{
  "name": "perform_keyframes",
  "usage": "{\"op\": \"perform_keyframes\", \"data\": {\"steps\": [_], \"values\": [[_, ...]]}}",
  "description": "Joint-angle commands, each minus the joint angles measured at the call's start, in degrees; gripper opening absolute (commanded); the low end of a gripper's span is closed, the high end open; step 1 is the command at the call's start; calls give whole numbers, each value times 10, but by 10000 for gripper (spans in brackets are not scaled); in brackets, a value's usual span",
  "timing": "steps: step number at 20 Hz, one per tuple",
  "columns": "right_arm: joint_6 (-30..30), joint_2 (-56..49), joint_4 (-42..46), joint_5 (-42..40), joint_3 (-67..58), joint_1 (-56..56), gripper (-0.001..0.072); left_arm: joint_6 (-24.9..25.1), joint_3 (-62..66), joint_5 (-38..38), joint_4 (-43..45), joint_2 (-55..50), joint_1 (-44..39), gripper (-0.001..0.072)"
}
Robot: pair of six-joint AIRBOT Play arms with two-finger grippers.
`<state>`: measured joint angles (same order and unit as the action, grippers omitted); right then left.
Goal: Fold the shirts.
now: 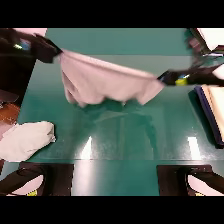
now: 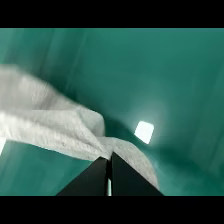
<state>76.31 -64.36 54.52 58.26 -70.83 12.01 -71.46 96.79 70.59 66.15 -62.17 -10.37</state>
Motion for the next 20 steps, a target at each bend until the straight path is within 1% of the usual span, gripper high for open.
{"op": "perform_keyframes", "data": {"steps": [1, 3, 5, 6, 8, 10, 12, 15, 17, 18, 20], "values": [[12, 77, 42, 22, -115, -41, 10, -1, 77, 31, -55, 45, 0, 23], [12, 100, 42, 42, -170, -41, 10, -1, 116, 70, -85, 56, 1, 23], [12, 117, 45, 80, -215, -41, 10, -3, 156, 106, -100, 64, 1, 23], [12, 125, 61, 102, -237, -41, 10, -8, 179, 117, -101, 69, 1, 23], [14, 137, 94, 146, -271, -42, 10, -19, 224, 131, -106, 71, 0, 23], [35, 138, 116, 188, -289, -41, 10, -18, 228, 127, -113, 71, 0, 23], [53, 134, 112, 229, -267, -41, 10, -15, 171, 125, -111, 67, 0, 23], [72, 103, 111, 287, -177, -41, 10, 0, 38, 121, -111, 30, 1, 23], [72, 75, 113, 277, -95, -41, 10, 11, -55, 106, -111, -19, 1, 23], [72, 57, 113, 256, -53, -41, 10, 24, -90, 94, -111, -49, 1, 24], [65, 14, 113, 209, 12, -41, 10, 29, -145, 49, -111, -123, 1, 24]]}}
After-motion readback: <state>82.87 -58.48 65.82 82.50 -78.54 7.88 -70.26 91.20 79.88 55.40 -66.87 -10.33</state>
